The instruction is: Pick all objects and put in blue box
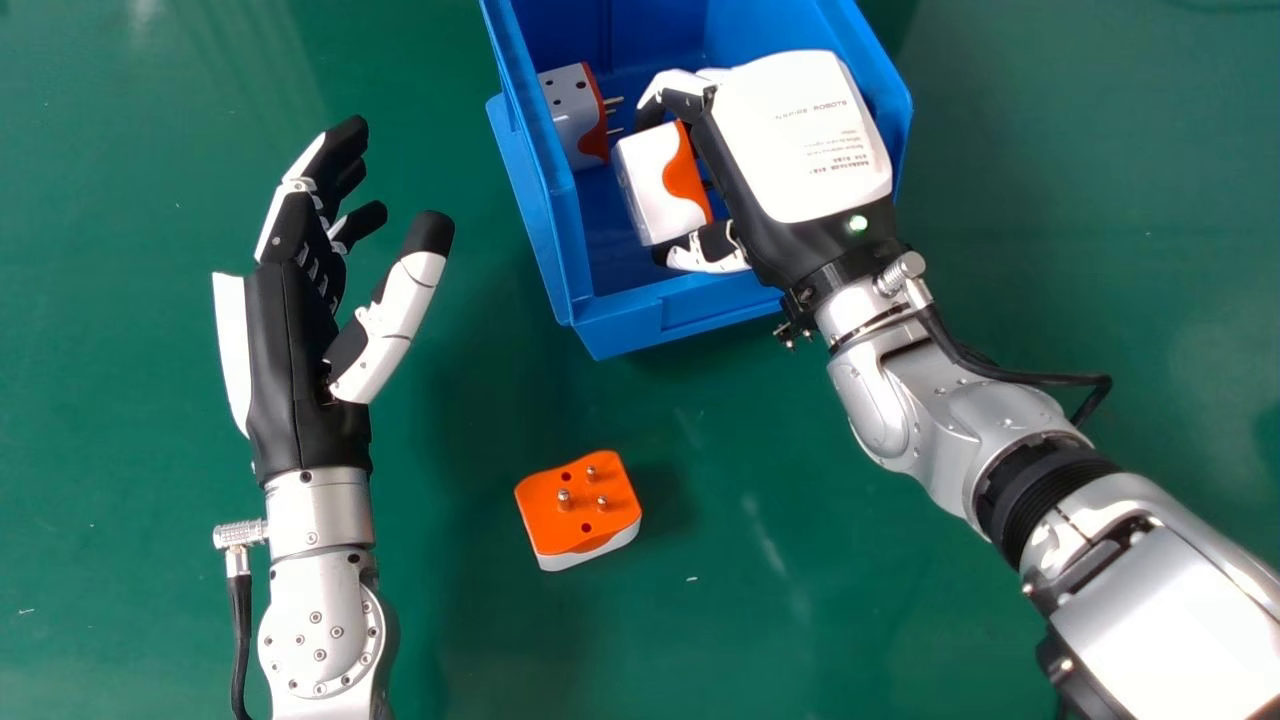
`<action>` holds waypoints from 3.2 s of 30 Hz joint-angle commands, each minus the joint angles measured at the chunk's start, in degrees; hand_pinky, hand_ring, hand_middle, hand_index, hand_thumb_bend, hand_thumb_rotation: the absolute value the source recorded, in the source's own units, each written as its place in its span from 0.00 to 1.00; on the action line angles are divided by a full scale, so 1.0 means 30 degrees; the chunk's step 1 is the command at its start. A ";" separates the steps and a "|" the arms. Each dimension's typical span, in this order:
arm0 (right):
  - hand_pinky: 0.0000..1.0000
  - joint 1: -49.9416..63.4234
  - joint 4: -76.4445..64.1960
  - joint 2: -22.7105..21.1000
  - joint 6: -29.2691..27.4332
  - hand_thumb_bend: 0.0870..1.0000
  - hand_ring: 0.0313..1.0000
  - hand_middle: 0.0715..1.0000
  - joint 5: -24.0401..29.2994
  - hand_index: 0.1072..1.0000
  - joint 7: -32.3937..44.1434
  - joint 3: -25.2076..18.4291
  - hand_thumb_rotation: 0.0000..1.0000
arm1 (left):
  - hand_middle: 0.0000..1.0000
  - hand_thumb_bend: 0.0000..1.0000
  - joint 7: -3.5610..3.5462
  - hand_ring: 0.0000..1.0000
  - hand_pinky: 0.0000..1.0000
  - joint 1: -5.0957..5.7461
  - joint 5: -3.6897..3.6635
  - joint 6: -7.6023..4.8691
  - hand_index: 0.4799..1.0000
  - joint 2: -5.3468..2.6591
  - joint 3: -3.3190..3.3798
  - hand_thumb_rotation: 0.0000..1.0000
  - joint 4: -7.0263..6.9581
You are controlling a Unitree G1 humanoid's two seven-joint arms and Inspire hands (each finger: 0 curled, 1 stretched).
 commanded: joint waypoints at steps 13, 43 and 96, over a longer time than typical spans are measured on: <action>0.55 -0.0052 -0.0755 0.0610 0.2734 0.59 0.65 0.70 0.0266 0.66 -0.0023 0.0344 0.10 | 0.86 0.76 -0.0068 0.87 0.80 -0.0204 -0.0182 -0.0452 0.62 -0.0028 -0.0017 0.52 -0.0074; 1.00 0.2032 -0.5026 0.0697 0.2853 0.78 1.00 1.00 0.0851 1.00 -0.2337 -0.0867 0.28 | 0.87 0.76 0.0077 0.87 0.80 -0.0073 0.0048 -0.0485 0.62 0.0039 -0.0042 0.52 -0.0174; 0.71 1.7153 -3.5708 -0.2438 1.4662 0.81 0.89 0.92 -0.5703 0.91 2.8145 -0.3041 0.39 | 0.87 0.76 -0.0194 0.88 0.81 0.1093 0.0064 -0.0117 0.62 0.0064 -0.0067 0.52 -0.1359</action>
